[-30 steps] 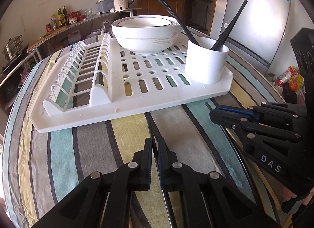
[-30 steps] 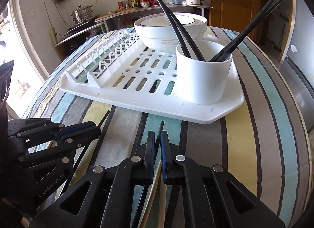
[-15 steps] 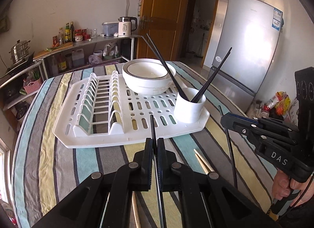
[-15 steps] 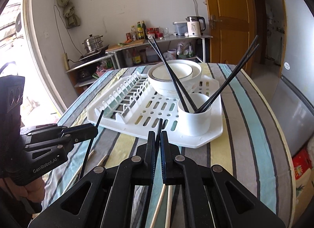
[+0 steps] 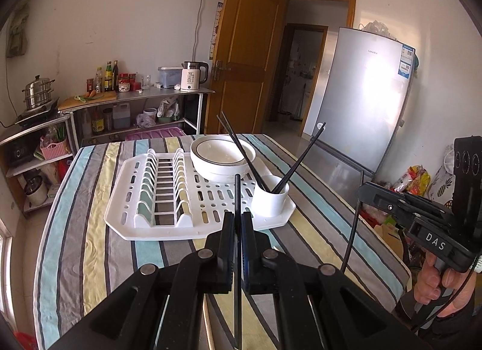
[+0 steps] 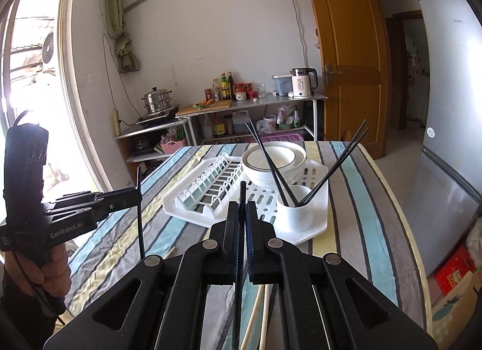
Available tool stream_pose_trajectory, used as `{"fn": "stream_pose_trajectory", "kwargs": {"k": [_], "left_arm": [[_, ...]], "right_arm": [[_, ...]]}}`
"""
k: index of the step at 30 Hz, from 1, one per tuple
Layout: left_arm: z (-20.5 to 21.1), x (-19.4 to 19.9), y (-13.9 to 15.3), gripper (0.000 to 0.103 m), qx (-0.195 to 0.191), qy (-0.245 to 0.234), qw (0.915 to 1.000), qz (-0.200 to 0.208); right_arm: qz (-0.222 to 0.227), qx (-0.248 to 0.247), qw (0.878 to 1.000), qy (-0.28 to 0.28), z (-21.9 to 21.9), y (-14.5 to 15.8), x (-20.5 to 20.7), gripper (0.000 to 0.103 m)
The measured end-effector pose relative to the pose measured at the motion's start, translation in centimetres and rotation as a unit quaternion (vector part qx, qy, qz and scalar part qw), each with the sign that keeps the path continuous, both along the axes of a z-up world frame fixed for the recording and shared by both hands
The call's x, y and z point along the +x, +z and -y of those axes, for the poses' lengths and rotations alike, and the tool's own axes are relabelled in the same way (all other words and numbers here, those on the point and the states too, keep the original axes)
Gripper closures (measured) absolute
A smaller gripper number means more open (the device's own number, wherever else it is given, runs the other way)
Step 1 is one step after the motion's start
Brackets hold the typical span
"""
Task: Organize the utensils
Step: 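Lift the chopsticks upright and carry both tools over the white cup, then lower the chopsticks into the white cup and open both tools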
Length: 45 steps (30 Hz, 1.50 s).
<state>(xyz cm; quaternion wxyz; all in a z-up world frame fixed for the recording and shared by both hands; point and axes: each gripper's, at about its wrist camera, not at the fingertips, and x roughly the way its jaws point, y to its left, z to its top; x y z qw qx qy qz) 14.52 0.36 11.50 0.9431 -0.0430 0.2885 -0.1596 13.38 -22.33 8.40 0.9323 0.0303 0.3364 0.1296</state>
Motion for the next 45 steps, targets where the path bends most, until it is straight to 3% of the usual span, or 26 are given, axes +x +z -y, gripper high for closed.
{"fn": "stream_pose_trajectory", "kwargs": {"k": [9, 20, 45], "left_arm": [[-0.6, -1.5, 1.5, 0.099, -0.013, 0.002, 0.9998, 0.014], [-0.2, -0.1, 2.6, 0.1, -0.018, -0.005, 0.9998, 0.011], [5.2, 10.4, 10.3, 0.1, -0.02, -0.037, 0.9985, 0.036]], "right_arm": [[0.027, 0.003, 1.0, -0.003, 0.3, 1.7, -1.5, 0.099], [0.04, -0.001, 0.999, -0.013, 1.1, 2.6, -0.9, 0.099], [0.076, -0.001, 0.995, -0.056, 4.8, 6.2, 6.4, 0.099]]}}
